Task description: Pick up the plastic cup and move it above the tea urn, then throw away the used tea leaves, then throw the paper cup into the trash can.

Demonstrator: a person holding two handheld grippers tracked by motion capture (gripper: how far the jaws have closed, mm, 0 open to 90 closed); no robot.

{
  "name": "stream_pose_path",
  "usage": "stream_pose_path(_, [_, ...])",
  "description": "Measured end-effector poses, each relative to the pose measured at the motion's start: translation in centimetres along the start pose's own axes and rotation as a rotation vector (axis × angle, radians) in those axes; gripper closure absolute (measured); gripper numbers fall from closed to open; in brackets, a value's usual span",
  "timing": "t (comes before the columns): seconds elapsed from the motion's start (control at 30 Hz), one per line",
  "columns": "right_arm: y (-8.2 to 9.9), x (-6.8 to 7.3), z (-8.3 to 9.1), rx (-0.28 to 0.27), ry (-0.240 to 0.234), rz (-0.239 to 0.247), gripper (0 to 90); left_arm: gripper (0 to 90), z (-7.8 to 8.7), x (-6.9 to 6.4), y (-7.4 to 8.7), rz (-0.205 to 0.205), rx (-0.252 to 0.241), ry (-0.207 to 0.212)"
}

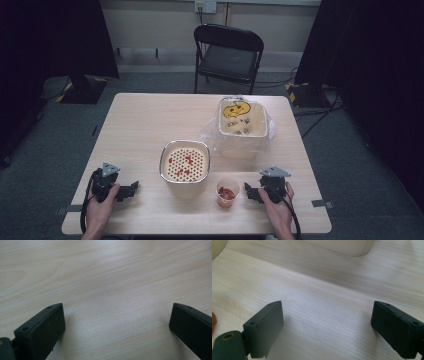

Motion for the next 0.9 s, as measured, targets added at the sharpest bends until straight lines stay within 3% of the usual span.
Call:
stream_pose_path(0.27, [0.0, 0.1, 0.1, -0.001, 0.015, -0.010, 10.4, 0.0, 0.0, 0.0, 0.0, 0.000, 0.000, 0.000])
stream_pose_path(0.5, [-0.3, 0.2, 0.5, -0.015, -0.007, -0.012, 13.4, 0.0, 0.0, 0.0, 0.0, -0.001, -0.001, 0.000])
stream_pose_path(0.9, [-0.8, 1.9, 2.9, -0.024, -0.134, -0.042, 15.6, 0.0, 0.0, 0.0, 0.0, 0.000, 0.000, 0.000])
Point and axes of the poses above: each handheld gripper's, and its own axes: z roughly backward along the jaws, y roughly out of its underside, x roughly to its left, the point moved 5 cm from there along -z, roughly forward along the jaws, and after that the axes turned 15 degrees about -x, right-handed, at the moved point
